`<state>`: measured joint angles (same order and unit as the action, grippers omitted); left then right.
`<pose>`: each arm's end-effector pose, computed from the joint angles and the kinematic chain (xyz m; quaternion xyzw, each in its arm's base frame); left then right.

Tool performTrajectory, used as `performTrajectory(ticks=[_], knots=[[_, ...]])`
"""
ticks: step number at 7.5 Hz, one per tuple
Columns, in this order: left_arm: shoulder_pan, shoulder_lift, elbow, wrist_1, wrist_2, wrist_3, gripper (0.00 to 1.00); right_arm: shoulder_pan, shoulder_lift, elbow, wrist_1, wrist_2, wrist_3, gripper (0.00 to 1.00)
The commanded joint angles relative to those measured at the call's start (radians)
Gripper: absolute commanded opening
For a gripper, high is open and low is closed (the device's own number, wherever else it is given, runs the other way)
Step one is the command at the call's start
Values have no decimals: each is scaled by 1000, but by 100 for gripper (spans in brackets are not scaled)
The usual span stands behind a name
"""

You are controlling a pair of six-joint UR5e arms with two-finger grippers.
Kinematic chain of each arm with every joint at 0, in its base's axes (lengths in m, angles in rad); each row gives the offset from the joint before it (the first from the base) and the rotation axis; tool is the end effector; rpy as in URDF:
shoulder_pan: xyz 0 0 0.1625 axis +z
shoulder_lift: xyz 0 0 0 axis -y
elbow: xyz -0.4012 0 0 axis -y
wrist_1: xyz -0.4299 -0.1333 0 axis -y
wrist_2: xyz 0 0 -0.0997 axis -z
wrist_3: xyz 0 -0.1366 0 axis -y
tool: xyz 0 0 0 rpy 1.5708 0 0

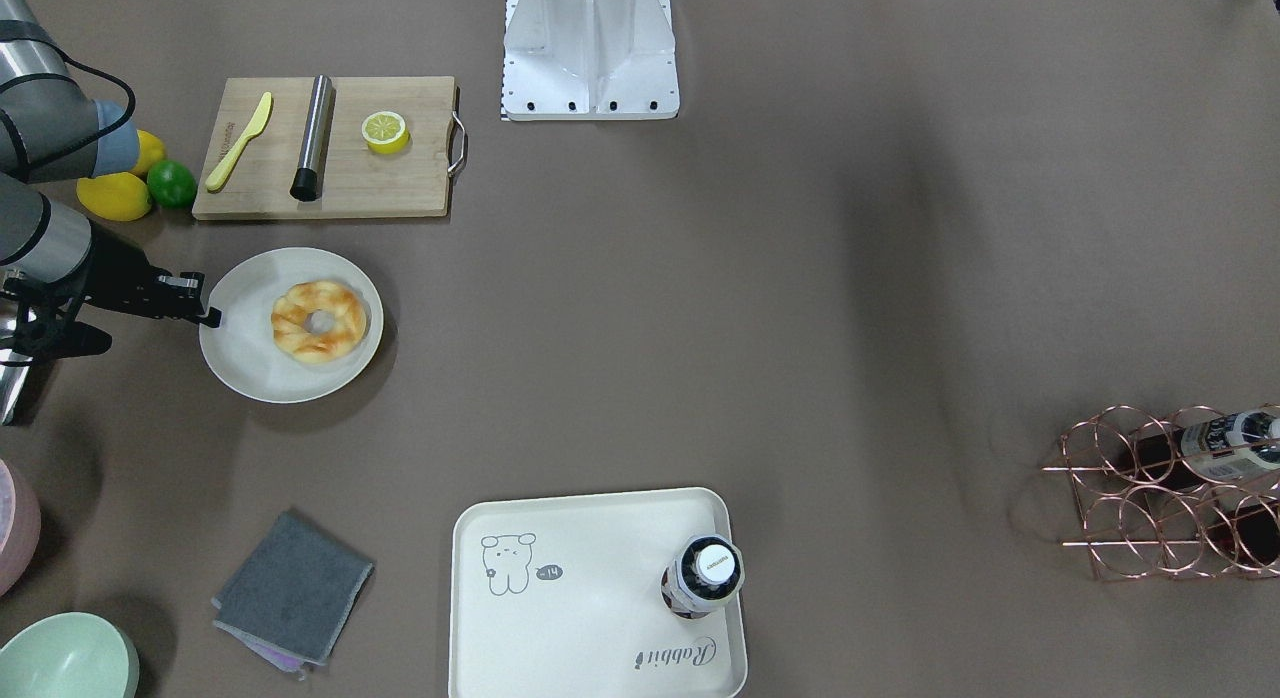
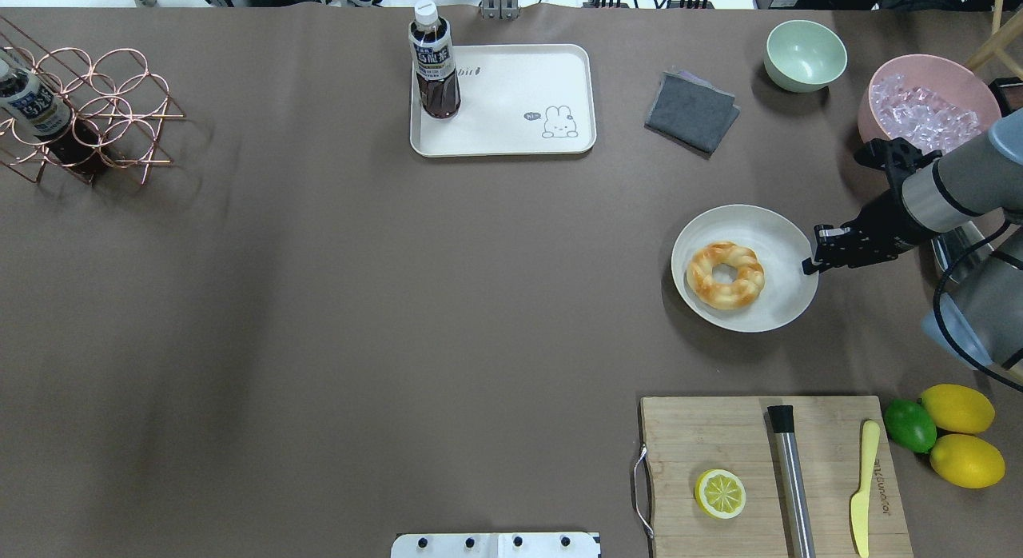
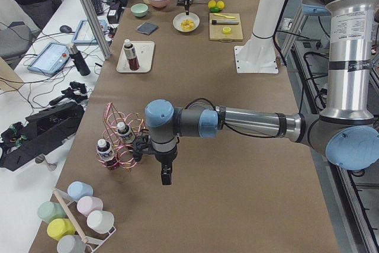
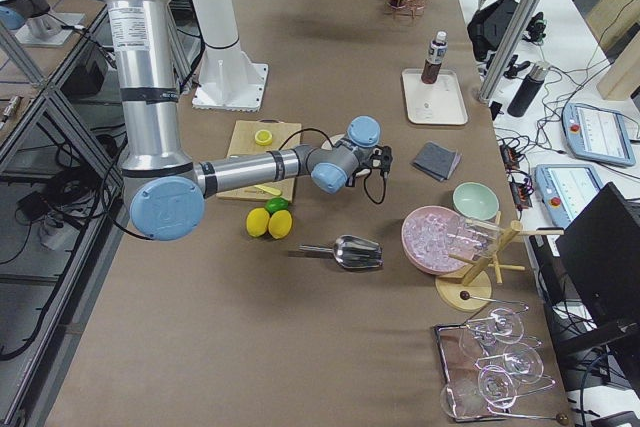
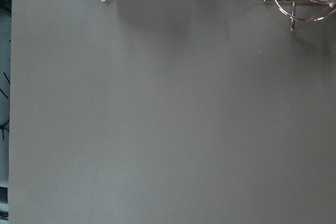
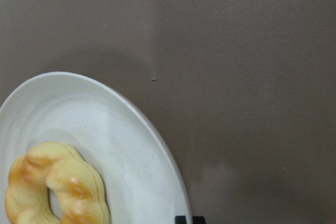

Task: Place donut on tray

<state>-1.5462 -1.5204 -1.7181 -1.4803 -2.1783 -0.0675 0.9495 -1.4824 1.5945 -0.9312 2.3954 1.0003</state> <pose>-0.0428 -0.5093 0.6331 -0.0107 0.2989 -0.0195 0.9540 -0.3217 -0.5061 0.5137 -0.0385 -0.5006 0.0161 0.8647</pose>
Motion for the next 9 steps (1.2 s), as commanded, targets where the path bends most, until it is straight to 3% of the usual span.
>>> performTrajectory(ticks=[1,3,6,9], knots=[[0,0,2,0,0,0,98,23,56,1,-1,25,14,0],[0,8,-3,0,-1,-2,98,58,120,-14,-3,24,12,0],[0,3,-8,0,-5,-2,98,74,389,-206,-5,25,142,0],[2,5,-14,0,-11,-2,98,51,575,-365,-5,10,201,0]])
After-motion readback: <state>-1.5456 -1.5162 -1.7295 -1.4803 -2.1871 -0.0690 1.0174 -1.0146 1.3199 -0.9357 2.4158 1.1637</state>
